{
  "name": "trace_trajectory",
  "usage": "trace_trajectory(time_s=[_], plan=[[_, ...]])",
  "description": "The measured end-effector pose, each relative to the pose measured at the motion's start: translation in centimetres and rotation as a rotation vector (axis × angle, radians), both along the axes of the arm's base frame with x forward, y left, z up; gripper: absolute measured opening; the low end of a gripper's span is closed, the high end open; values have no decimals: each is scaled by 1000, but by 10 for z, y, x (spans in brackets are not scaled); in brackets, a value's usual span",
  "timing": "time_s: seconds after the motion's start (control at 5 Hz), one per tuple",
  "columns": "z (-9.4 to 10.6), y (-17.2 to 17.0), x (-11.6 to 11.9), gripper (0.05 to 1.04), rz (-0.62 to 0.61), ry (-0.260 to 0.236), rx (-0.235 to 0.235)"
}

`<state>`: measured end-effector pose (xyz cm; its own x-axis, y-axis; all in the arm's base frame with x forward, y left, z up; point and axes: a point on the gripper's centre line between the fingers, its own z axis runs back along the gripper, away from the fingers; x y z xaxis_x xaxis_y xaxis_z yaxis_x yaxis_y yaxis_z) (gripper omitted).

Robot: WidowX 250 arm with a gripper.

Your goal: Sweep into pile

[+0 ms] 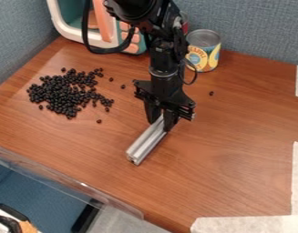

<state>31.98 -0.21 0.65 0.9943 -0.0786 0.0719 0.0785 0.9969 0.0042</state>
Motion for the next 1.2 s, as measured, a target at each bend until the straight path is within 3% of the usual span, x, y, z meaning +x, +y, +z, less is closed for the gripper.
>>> trace_trajectory(time_s=[0.4,0.6,1.0,1.2], plan=[[0,5,-5,340,19,31,-8],[0,15,-3,340,22,-3,3],[5,63,4,340,75,-46,70],[2,83,8,340,101,-42,86]])
